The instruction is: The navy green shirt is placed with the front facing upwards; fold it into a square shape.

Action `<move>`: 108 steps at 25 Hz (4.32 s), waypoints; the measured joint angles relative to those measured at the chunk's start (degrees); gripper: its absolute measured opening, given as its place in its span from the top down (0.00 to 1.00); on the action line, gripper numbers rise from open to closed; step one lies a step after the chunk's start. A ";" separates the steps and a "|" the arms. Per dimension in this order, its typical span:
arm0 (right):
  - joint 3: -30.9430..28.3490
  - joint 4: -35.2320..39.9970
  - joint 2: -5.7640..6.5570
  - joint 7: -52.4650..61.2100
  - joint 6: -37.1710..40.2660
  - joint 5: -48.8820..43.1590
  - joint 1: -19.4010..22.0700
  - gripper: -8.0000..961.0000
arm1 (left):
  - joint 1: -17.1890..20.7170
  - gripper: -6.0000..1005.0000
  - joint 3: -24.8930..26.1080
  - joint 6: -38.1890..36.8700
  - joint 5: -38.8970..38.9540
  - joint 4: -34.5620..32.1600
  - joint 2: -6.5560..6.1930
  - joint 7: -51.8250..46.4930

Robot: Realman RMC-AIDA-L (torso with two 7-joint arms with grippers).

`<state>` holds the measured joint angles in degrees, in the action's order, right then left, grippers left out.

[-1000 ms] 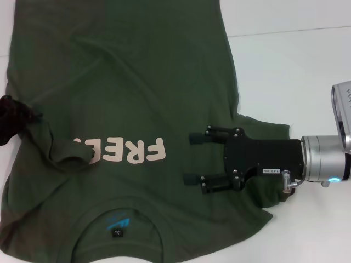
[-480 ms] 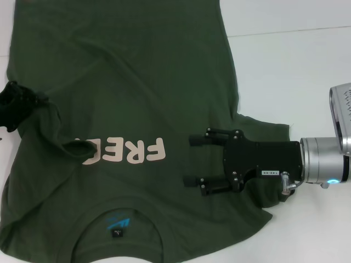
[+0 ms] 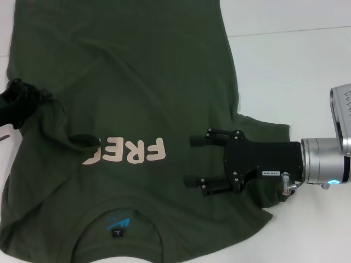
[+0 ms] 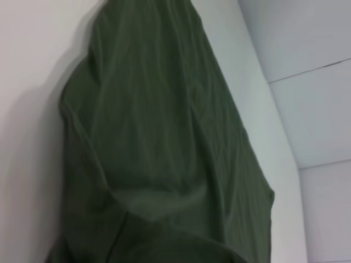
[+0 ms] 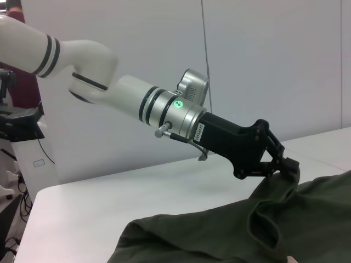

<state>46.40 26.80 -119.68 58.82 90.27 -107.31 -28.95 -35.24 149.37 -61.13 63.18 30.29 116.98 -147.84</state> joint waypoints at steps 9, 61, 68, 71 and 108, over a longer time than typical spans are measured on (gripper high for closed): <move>-0.06 0.01 -0.03 -0.02 -0.01 0.02 0.28 0.06 | -0.02 0.89 -0.08 0.58 5.56 -3.04 -0.17 4.35; -2.93 6.62 1.33 23.66 10.51 5.85 5.33 0.08 | 22.05 0.12 10.57 -42.09 -1.83 15.01 3.21 64.77; -9.68 8.93 5.29 43.12 13.80 5.73 8.32 0.08 | 21.42 0.12 11.17 -42.00 -1.83 14.90 3.25 65.08; -15.37 8.56 7.02 51.88 15.63 5.15 9.09 0.08 | 21.17 0.12 11.17 -41.83 -1.83 14.86 3.25 65.18; -14.97 15.60 9.93 90.53 10.52 -40.09 -2.18 0.08 | 21.22 0.12 14.37 -39.06 -1.74 14.80 4.01 67.86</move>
<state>31.43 42.39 -109.75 149.35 100.79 -147.40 -31.14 -14.02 163.74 -100.18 61.44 45.10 120.99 -79.98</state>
